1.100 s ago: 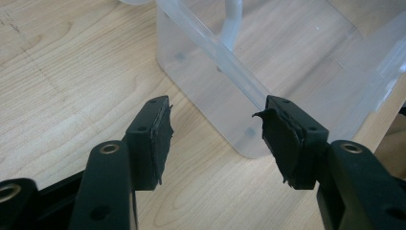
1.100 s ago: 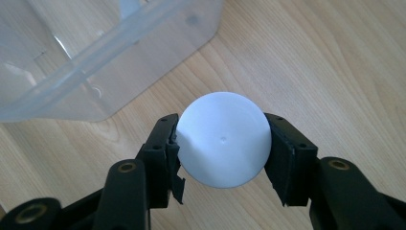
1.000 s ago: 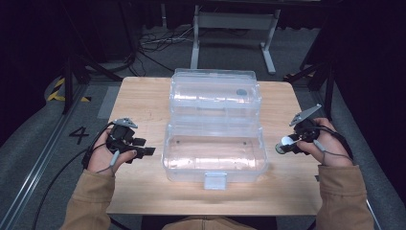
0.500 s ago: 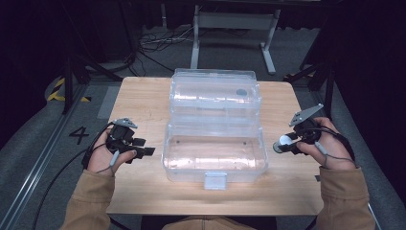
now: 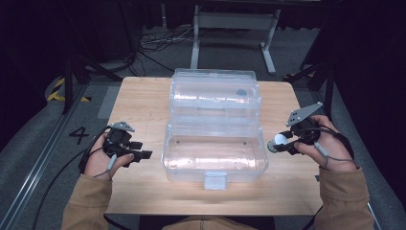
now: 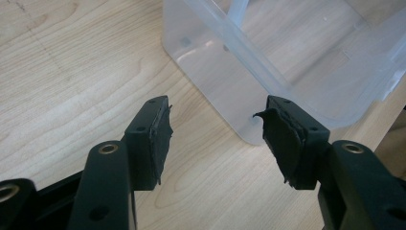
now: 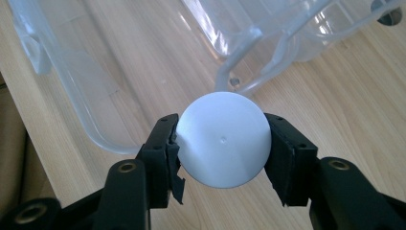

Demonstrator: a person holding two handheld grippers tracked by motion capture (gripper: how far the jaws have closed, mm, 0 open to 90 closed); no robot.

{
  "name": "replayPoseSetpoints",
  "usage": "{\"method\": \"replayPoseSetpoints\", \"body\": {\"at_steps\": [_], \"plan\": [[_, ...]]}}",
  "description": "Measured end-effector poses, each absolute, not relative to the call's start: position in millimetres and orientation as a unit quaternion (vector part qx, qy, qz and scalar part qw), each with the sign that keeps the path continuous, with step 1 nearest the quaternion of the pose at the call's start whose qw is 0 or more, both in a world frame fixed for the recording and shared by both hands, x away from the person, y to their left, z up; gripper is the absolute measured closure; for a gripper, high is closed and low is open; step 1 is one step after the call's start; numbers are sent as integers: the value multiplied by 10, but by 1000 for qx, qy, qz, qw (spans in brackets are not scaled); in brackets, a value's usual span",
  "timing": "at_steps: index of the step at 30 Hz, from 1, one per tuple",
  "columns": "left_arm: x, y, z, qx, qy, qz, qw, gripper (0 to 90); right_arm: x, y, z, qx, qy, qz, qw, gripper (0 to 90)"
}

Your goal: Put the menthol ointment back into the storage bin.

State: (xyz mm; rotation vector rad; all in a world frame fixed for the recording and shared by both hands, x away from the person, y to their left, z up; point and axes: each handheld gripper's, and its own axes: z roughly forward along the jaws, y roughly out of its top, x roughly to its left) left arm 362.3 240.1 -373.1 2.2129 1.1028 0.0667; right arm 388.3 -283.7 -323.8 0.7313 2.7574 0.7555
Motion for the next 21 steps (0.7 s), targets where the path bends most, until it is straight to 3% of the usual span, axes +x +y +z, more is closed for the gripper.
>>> {"method": "replayPoseSetpoints", "body": {"at_steps": [21], "plan": [[3585,2440,-3737,843,427,29,325,432,3783,-2496,-3198,170,947,259,80,505]]}}
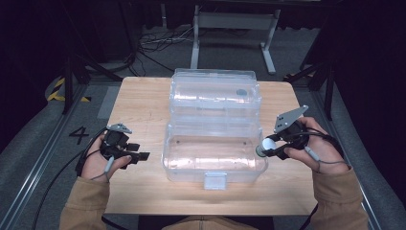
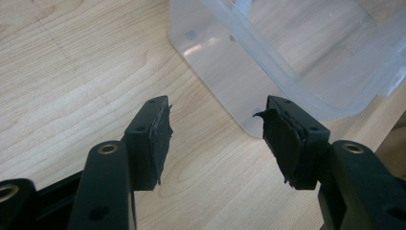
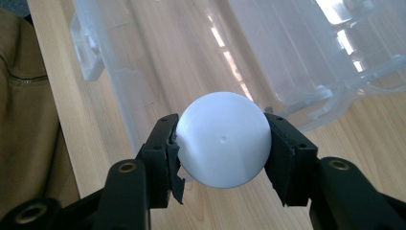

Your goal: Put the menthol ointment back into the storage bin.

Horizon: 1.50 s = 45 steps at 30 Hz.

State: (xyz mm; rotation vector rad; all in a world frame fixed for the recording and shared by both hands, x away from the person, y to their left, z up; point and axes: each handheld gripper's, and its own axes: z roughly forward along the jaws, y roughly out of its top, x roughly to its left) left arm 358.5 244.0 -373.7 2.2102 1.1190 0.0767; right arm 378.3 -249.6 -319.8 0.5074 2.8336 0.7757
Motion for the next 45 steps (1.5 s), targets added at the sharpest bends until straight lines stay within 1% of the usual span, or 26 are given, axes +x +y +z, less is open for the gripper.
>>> {"method": "replayPoseSetpoints", "body": {"at_steps": [13,29,45], "plan": [[3599,2429,-3740,843,428,28,326,432,3762,-2351,-3282,126,962,236,59,505],[3603,2437,-3744,844,427,27,324,431,3843,-2258,-3432,93,971,214,50,505],[3603,2442,-3744,845,426,26,323,431,3889,-2128,-3600,74,980,181,31,505]]}}
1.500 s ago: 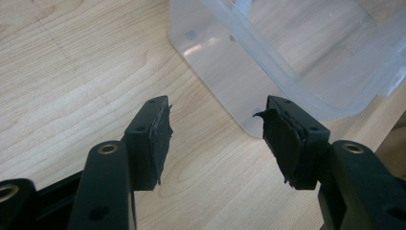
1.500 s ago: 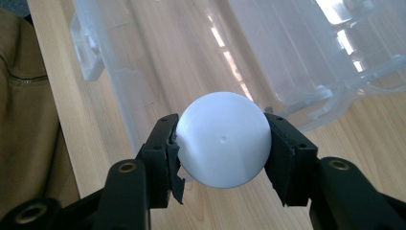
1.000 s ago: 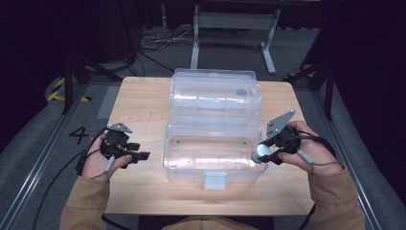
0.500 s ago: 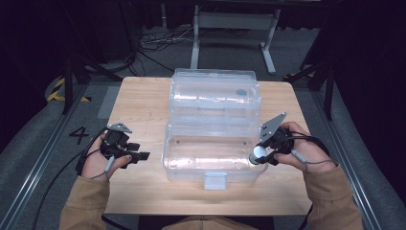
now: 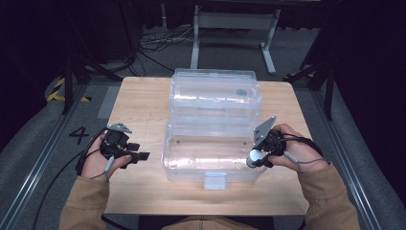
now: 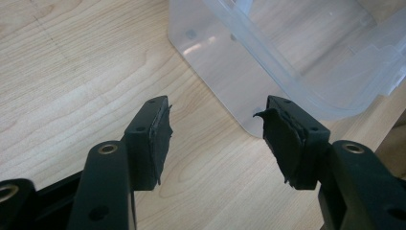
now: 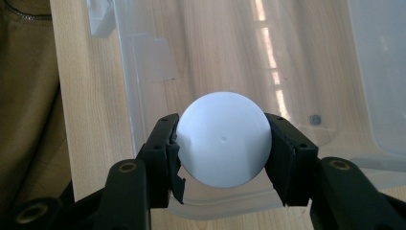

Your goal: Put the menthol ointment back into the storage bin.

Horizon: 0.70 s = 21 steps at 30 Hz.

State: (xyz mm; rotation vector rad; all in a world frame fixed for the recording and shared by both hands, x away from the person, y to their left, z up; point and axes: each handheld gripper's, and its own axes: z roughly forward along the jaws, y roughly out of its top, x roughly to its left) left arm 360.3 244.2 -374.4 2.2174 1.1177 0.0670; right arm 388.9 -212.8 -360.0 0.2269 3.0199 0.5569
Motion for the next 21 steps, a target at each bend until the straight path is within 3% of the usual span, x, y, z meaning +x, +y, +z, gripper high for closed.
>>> {"method": "replayPoseSetpoints", "body": {"at_steps": [21], "plan": [[3609,2439,-3758,846,425,24,321,428,3952,-1982,-3834,59,988,140,3,504]]}}
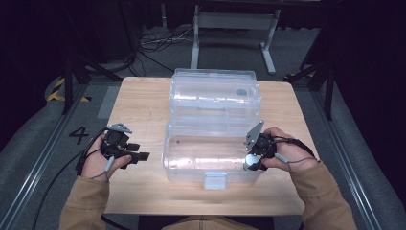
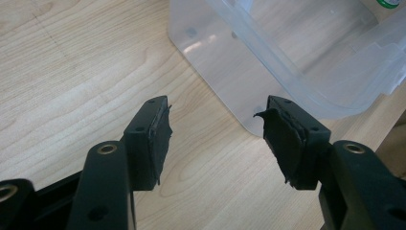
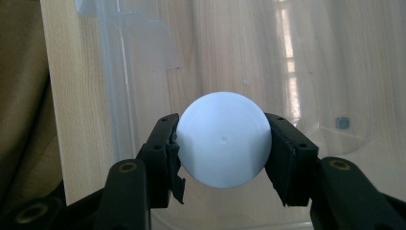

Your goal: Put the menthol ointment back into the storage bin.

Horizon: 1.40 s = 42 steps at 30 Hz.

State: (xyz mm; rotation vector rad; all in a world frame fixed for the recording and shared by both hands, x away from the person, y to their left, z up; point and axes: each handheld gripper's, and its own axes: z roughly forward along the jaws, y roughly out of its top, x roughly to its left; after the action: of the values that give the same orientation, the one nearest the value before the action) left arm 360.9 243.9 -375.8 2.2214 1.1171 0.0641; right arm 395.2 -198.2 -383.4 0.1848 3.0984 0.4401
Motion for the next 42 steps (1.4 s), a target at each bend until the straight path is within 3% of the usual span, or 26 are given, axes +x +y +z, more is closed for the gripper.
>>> {"method": "replayPoseSetpoints", "body": {"at_steps": [42], "plan": [[3532,2477,-3814,844,437,21,310,416,4047,-1831,-4046,53,995,83,-11,504]]}}
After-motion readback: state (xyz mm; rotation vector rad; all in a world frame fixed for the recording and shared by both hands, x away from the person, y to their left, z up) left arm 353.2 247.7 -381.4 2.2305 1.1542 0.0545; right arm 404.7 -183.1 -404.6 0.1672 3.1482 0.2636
